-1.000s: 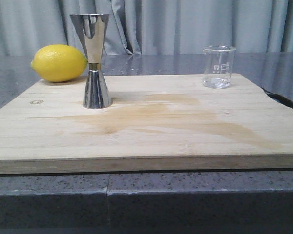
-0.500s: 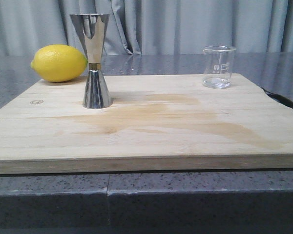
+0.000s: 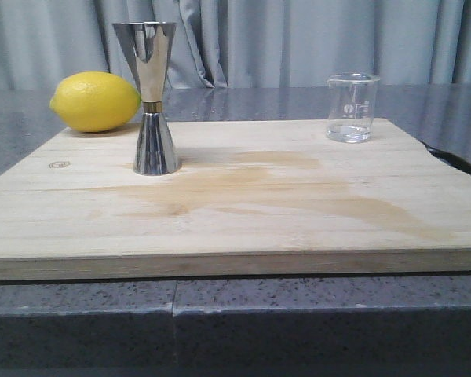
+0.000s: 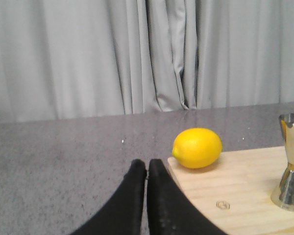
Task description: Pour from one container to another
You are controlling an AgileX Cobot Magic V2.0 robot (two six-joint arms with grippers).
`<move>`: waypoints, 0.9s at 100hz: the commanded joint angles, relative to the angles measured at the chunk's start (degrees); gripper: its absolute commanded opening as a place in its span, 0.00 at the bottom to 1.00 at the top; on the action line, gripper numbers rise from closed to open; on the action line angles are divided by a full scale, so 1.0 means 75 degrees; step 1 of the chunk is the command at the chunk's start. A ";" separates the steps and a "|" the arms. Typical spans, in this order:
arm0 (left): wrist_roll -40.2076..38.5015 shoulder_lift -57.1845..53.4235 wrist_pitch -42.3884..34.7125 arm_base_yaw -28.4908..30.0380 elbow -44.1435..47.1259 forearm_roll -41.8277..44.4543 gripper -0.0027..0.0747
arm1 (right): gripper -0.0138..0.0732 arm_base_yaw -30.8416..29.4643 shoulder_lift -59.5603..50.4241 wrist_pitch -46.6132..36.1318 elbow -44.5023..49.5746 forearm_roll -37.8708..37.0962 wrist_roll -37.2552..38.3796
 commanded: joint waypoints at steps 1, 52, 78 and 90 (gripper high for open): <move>-0.3421 -0.0082 -0.0171 -0.0062 -0.0142 0.2878 0.01 | 0.08 -0.0047 0.0087 -0.0413 -0.0189 -0.0188 -0.0005; -0.6997 -0.0621 -0.2867 -0.0062 0.1721 0.6542 0.01 | 0.08 -0.0047 0.0087 -0.0413 -0.0189 -0.0188 -0.0005; -0.6997 -0.0621 -0.2669 -0.0062 0.1721 0.6904 0.01 | 0.08 -0.0047 0.0087 -0.0413 -0.0189 -0.0188 -0.0005; -0.6997 -0.0621 -0.2669 -0.0062 0.1721 0.6797 0.01 | 0.08 -0.0047 0.0087 -0.0413 -0.0189 -0.0188 -0.0005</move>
